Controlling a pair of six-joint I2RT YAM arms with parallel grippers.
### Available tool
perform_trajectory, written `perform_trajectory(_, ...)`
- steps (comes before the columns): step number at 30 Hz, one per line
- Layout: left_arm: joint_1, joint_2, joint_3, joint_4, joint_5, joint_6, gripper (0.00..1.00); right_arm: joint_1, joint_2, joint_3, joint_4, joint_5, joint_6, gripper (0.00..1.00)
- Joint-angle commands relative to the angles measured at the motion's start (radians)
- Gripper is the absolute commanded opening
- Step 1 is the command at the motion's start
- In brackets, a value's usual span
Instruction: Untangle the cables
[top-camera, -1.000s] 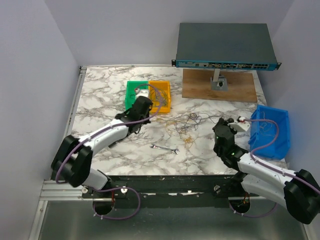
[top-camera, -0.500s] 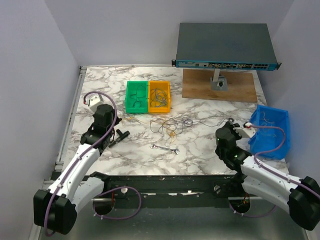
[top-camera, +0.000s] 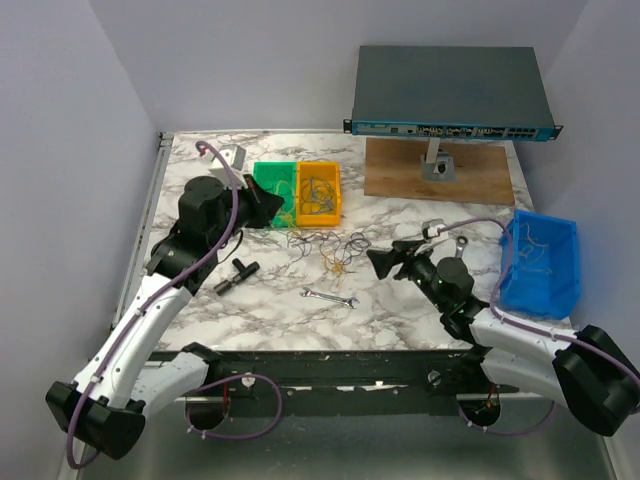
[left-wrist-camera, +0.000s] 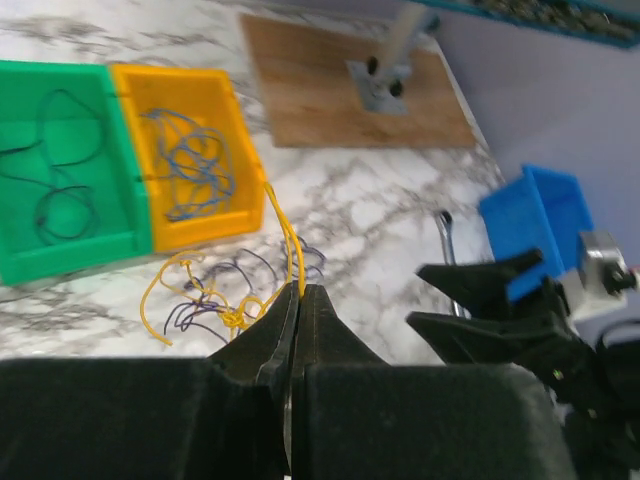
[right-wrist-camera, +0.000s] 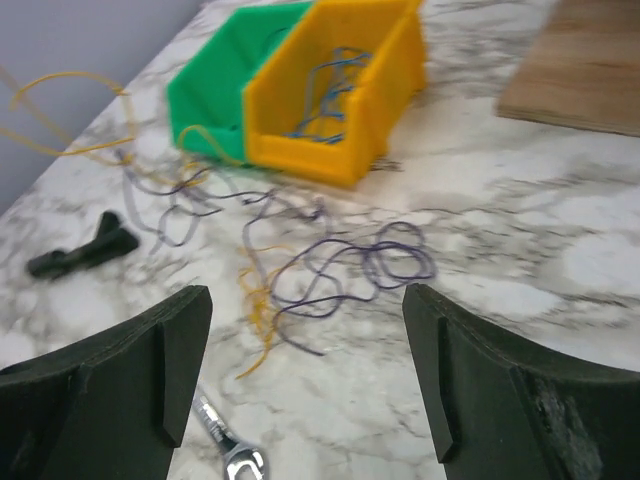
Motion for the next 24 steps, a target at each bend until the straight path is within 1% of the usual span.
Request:
perform_trajectory(1, -0.114, 0.090, 0.148, -0.106, 0.190, 0.109, 0.00, 0.028, 0.022, 0.062, 0.114, -0.395, -0.099, 0.85)
perform_trajectory(6, -0.204, 0.175, 0.321, -0.209, 0.235, 0.166, 0.00, 0.066, 0.020, 0.179, 0.007, -0.495, -0.134, 0.85)
perform_trajectory(10, -0.241, 0.191, 0.390, -0.209, 0.263, 0.165, 0.00, 0.094, 0.054, 0.235, -0.020, -0.512, -0.146, 0.87)
perform_trajectory(13, -0.255, 0.200, 0.428, -0.193, 0.303, 0.146, 0.00, 0.126, 0.119, 0.287, -0.023, -0.494, -0.152, 0.87)
perform_trajectory(15, -0.261, 0.211, 0.454, -0.187, 0.340, 0.129, 0.00, 0.155, 0.184, 0.326, -0.019, -0.422, -0.143, 0.86)
perform_trajectory(18, -0.261, 0.225, 0.481, -0.157, 0.418, 0.080, 0.00, 0.181, 0.288, 0.371, 0.018, -0.372, -0.112, 0.83)
perform_trajectory(20, -0.262, 0.229, 0.506, -0.149, 0.429, 0.053, 0.00, 0.195, 0.355, 0.385, 0.063, -0.356, -0.083, 0.77)
perform_trajectory(21, -0.262, 0.229, 0.525, -0.153, 0.424, 0.049, 0.00, 0.199, 0.387, 0.381, 0.093, -0.348, -0.065, 0.72)
perform_trajectory(22, -0.261, 0.228, 0.544, -0.168, 0.401, 0.049, 0.00, 0.201, 0.412, 0.365, 0.120, -0.331, -0.040, 0.65)
perform_trajectory(24, -0.258, 0.225, 0.592, -0.211, 0.327, 0.057, 0.00, 0.201, 0.453, 0.292, 0.206, -0.279, 0.019, 0.55)
